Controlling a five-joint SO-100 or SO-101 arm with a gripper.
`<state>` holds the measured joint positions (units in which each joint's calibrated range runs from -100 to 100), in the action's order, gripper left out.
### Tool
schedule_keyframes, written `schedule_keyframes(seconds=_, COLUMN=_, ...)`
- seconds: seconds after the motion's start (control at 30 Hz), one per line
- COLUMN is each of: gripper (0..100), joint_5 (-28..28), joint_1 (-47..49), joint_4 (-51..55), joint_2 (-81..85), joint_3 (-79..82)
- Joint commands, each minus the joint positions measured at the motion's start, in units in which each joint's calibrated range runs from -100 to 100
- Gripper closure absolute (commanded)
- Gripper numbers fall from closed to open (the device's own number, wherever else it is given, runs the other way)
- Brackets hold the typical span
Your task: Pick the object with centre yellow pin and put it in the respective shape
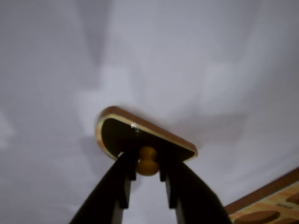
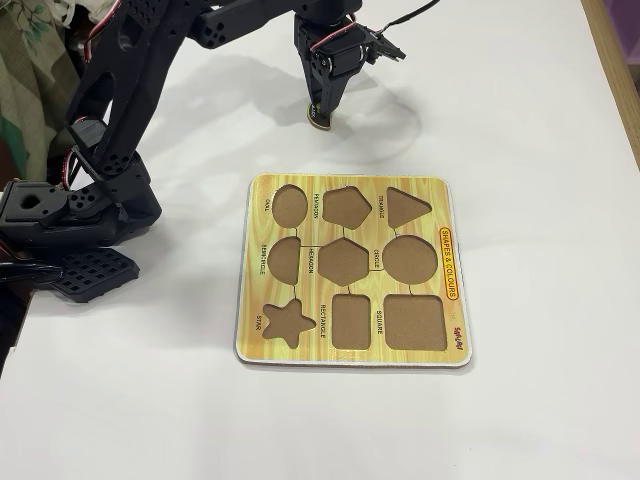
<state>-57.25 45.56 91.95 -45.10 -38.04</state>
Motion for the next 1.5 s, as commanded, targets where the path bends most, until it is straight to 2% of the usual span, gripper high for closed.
schedule_keyframes(seconds=0.0, gripper=94, joint_5=0.19, joint_1=-0.63, joint_4=-0.33, joint_2=1.17, joint_3=-2.97)
schedule_keyframes(seconds=0.2, gripper=95, joint_5=0.09, joint_1=-0.63, joint_4=0.10, joint_2=0.84, joint_3=-2.07)
schedule_keyframes(seconds=0.3, gripper=99, joint_5=0.25, joint_1=-0.73, joint_4=0.54, joint_2=0.84, joint_3=-1.89)
schedule_keyframes(seconds=0.67, gripper=99, joint_5=0.51, joint_1=-0.83, joint_4=0.54, joint_2=1.42, joint_3=-1.89)
schedule_keyframes(seconds=0.83, gripper=99, joint_5=0.82, joint_1=-2.69, joint_4=0.62, joint_2=1.59, joint_3=-2.16)
schedule_keyframes(seconds=0.97, gripper=99, joint_5=3.75, joint_1=-4.83, joint_4=0.62, joint_2=3.09, joint_3=-2.34)
schedule_keyframes(seconds=1.23, gripper=99, joint_5=4.17, joint_1=-10.69, joint_4=0.71, joint_2=7.61, joint_3=-1.71)
schedule_keyframes(seconds=1.47, gripper=99, joint_5=4.17, joint_1=-14.60, joint_4=0.62, joint_2=14.81, joint_3=8.90)
